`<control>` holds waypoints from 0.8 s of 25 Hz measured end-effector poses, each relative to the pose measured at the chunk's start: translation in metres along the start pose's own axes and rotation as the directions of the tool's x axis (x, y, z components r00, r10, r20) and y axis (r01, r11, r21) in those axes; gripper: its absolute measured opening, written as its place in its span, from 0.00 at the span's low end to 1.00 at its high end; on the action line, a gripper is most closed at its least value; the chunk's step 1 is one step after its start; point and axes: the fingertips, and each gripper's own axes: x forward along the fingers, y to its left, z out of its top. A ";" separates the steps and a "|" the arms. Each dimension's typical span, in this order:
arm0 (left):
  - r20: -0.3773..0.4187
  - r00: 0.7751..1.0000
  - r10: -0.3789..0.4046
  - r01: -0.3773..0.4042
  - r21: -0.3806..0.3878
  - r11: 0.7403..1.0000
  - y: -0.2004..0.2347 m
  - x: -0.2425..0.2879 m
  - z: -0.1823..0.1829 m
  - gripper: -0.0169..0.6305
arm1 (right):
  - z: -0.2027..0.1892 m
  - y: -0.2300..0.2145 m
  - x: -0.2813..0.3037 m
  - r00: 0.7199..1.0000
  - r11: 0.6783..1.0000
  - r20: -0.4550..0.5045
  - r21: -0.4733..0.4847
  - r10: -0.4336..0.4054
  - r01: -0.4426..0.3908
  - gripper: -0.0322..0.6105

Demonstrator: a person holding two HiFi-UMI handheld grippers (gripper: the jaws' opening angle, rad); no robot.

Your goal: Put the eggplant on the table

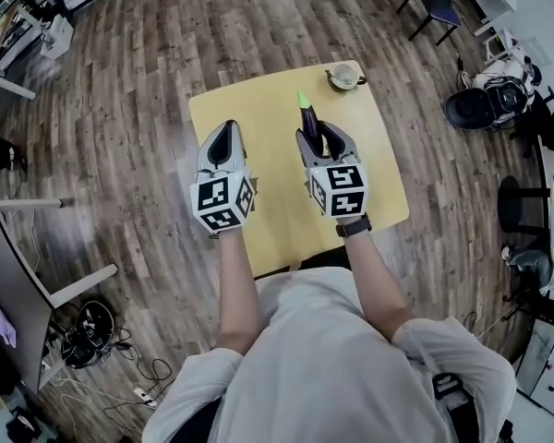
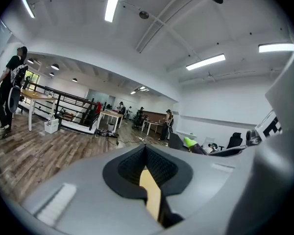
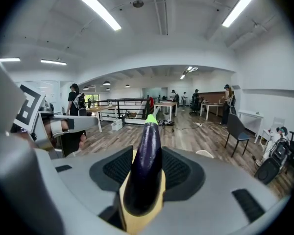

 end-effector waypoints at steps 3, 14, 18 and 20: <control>-0.036 0.999 0.002 -0.002 0.000 1.000 0.002 0.011 -0.016 0.04 | -0.018 -0.002 0.015 0.999 1.000 -0.041 0.018 0.013 -0.012 0.34; -0.146 0.989 0.038 -0.039 -0.011 0.999 0.012 0.039 -0.065 0.04 | -0.084 -0.010 0.068 0.977 0.994 -0.195 0.086 0.082 -0.066 0.34; -0.193 0.980 0.041 -0.045 -0.017 0.999 0.014 0.045 -0.086 0.04 | -0.111 -0.005 0.085 0.957 0.988 -0.264 0.128 0.117 -0.085 0.34; -0.210 0.977 0.042 -0.048 -0.021 0.999 0.014 0.047 -0.095 0.04 | -0.125 -0.004 0.092 0.945 0.986 -0.300 0.140 0.129 -0.090 0.34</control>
